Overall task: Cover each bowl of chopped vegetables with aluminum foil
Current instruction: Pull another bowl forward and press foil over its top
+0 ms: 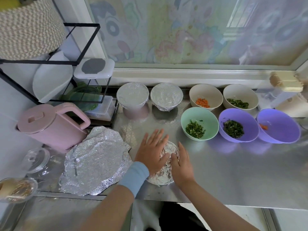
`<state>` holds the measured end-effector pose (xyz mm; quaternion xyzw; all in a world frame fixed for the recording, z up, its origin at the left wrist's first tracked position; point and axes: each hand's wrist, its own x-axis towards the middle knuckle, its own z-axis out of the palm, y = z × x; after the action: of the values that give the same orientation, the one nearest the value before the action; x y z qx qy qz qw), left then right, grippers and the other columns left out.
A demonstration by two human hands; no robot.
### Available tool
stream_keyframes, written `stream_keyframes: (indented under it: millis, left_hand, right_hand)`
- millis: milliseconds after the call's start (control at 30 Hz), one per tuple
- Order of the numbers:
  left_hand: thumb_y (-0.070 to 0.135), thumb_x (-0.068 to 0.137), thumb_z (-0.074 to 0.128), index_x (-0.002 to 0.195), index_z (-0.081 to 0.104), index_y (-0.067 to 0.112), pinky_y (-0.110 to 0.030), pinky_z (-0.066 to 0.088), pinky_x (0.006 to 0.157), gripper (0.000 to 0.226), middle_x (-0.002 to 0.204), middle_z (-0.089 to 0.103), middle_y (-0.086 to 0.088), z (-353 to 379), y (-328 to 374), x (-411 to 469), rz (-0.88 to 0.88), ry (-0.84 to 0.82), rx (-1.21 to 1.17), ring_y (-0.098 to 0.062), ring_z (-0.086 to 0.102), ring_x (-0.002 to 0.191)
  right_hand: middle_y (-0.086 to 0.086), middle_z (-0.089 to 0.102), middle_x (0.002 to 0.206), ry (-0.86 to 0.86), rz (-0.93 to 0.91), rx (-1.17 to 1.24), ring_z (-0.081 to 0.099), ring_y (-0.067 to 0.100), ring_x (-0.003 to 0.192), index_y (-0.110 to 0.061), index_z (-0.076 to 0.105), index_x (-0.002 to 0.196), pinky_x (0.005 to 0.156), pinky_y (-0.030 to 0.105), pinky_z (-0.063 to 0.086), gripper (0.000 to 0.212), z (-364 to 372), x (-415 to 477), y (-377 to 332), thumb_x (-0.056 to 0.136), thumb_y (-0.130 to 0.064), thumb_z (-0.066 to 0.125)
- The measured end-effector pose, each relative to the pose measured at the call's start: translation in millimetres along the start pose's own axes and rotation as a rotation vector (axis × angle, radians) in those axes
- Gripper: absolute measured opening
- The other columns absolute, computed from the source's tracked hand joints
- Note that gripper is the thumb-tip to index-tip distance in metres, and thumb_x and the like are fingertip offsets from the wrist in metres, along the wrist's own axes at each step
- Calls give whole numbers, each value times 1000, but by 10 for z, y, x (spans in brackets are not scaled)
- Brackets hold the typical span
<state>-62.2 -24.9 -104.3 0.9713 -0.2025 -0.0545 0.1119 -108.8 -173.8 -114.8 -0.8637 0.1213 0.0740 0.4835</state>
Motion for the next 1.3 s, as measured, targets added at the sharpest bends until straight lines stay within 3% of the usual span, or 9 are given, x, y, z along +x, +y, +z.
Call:
stream_keyframes:
  millis: [100,200,367,533,733,900,1067,1200,1300]
  left_hand:
    - [59,93,13,156,13,26,-47,4,121,72,164,6,2,107,16,78,52,-110,49,-18,1,151]
    - [58,94,19,155,19,27,-43,14,119,69,163,18,3,170,0,59,51,-82,52,-19,13,149]
    - [58,93,27,153,27,26,-40,20,115,68,159,27,3,158,19,56,55,-36,27,-19,22,146]
    - [61,91,16,156,14,27,-37,13,118,73,164,7,5,130,-49,-31,-79,-41,0,-19,9,150]
    - [65,91,23,156,2,27,-49,10,121,78,164,-12,6,164,-244,-277,-42,-52,51,-23,-11,150]
    - [65,92,27,157,7,29,-44,9,122,76,164,-1,8,192,-225,-275,-92,11,-5,-20,-5,151]
    - [64,91,29,156,10,29,-44,17,119,76,164,5,8,201,-199,-319,-158,12,-25,-22,5,151]
    - [64,90,30,155,14,29,-44,17,119,75,164,5,10,198,-204,-341,-167,19,-44,-20,3,151]
    - [64,90,29,154,15,29,-44,19,118,74,163,10,9,164,-183,-325,-145,31,-65,-20,7,150]
  right_hand:
    - [-9,42,148,13,95,168,38,10,138,-26,36,148,114,30,29,47,38,-32,72,102,-24,43]
    - [-15,58,132,69,168,321,53,7,124,-34,52,134,108,36,40,35,119,43,113,101,-30,41]
    - [-22,68,106,132,163,382,60,-4,100,-36,63,118,90,26,46,31,135,58,55,103,-22,40]
    - [-14,69,106,64,153,373,62,5,104,-29,67,113,92,30,48,28,133,226,-31,103,-24,41]
    - [-9,72,106,-83,239,439,64,14,107,-33,73,103,102,41,47,30,137,444,-107,102,-37,43]
    - [-10,72,91,-112,260,466,66,10,90,-26,73,102,81,21,50,38,98,466,-135,105,-32,36]
    - [-6,73,101,-208,166,305,65,15,101,-33,72,101,98,36,47,35,83,516,-119,104,-34,37]
    - [-15,60,127,-292,-67,21,52,4,118,-34,62,127,105,27,37,31,-17,721,-336,101,-36,45]
    - [-12,63,127,-499,-15,-19,54,7,118,-31,67,123,104,26,37,32,26,923,-567,100,-40,47]
